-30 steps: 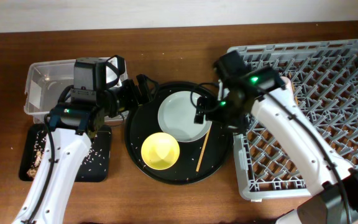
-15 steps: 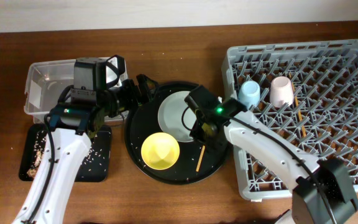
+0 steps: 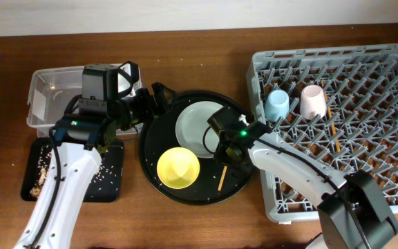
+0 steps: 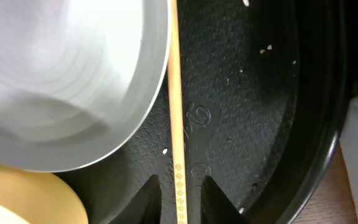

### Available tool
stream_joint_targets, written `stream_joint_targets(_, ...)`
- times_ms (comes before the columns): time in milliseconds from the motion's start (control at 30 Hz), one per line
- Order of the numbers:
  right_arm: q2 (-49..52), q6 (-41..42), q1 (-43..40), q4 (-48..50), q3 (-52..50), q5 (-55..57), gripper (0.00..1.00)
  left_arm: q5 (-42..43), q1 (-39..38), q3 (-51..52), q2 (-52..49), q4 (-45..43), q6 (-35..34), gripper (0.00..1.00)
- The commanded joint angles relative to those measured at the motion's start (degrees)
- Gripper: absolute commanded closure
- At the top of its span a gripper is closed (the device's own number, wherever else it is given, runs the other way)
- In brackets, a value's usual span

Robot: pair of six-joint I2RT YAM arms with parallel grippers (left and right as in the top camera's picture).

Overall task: Sort waste into correct bins and load items into the dishwasher rack
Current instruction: 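Return the right gripper to the tray and grasp the second chopstick, then carry the second chopstick to the rack and release it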

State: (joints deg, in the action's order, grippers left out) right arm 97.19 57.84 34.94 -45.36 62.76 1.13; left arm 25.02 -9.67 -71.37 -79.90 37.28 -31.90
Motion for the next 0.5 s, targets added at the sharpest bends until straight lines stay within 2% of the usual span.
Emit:
stream_joint_targets(0, 2.4, -1.0, 0.7, 0.6, -0.5, 1.6, 0.79, 0.0, 0.1, 0.0, 0.2, -0.1, 0.7, 0.01)
stream_joint_targets(400, 9.2, -1.0, 2.7, 4.1, -0.5, 4.3, 0.79, 0.0, 0.1, 0.0, 0.2, -0.1, 0.7, 0.01)
stream_joint_targets(467, 9.7, -1.0, 2.7, 4.2, -0.5, 4.3, 0.82, 0.0, 0.1, 0.0, 0.2, -0.1, 0.7, 0.01)
